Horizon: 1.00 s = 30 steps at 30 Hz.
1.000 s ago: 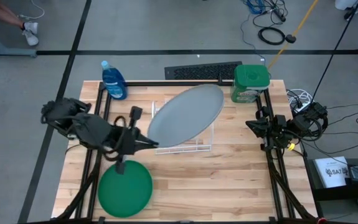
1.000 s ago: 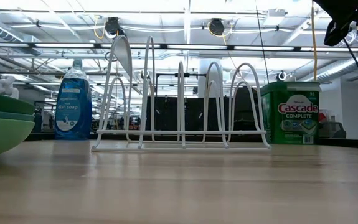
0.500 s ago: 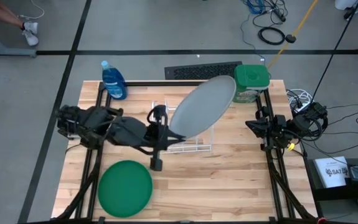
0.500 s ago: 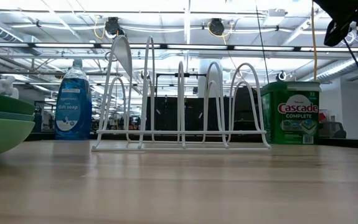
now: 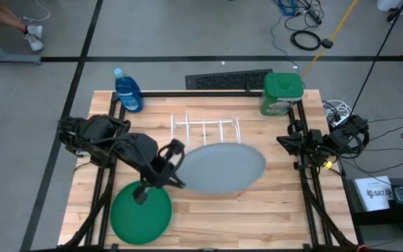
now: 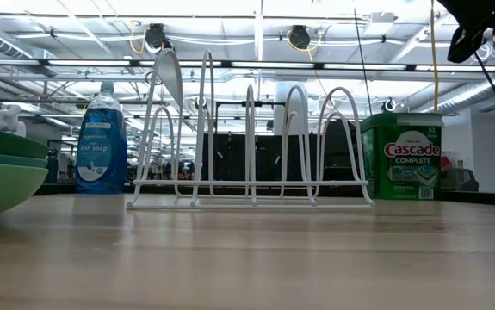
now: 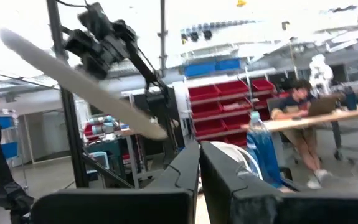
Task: Sort dishes
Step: Put the gray plate into the dish rack
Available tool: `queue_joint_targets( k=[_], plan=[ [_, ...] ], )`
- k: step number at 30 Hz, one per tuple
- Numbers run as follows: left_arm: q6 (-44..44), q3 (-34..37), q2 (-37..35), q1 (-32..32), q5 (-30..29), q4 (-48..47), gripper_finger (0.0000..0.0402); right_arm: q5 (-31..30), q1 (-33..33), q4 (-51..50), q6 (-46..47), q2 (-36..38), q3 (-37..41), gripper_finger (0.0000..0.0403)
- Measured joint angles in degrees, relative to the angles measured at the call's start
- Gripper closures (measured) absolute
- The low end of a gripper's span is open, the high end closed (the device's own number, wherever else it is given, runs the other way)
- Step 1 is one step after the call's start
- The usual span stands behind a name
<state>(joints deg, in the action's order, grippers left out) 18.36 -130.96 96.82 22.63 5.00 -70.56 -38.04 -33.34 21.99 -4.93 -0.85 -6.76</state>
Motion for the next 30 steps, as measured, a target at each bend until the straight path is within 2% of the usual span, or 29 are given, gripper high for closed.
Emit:
queue_joint_targets(
  k=[7, 13, 17, 22, 26, 30],
  plan=[
    [0.24, 0.00, 0.04, -0.61, 6.97, -3.52, 0.0401, 2.76, 0.00, 4.76, -3.64, -4.46, -1.68, 0.0392],
    [0.47, 0.00, -0.17, -1.84, 11.27, -5.77, 0.0401, 4.63, 0.00, 4.81, -3.73, -18.58, -10.02, 0.0383],
    [0.43, 0.00, -0.20, -2.69, 14.07, -6.92, 0.0401, 7.01, -0.04, 4.34, -5.49, -31.95, -18.07, 0.0339],
    [0.41, 0.00, -0.95, -2.91, 16.52, -7.12, 0.0401, 6.98, -0.11, -4.74, -6.49, -46.17, -29.54, 0.0252],
    [0.04, 0.00, -1.99, -2.91, 16.52, -7.18, 0.0401, 6.99, -0.13, -8.35, -6.75, -53.22, -36.81, 0.0193],
    [-0.40, 0.00, -2.98, -2.84, 16.61, -7.20, 0.0401, 8.86, -0.13, -10.11, -8.00, -57.34, -40.78, 0.0166]
  ],
)
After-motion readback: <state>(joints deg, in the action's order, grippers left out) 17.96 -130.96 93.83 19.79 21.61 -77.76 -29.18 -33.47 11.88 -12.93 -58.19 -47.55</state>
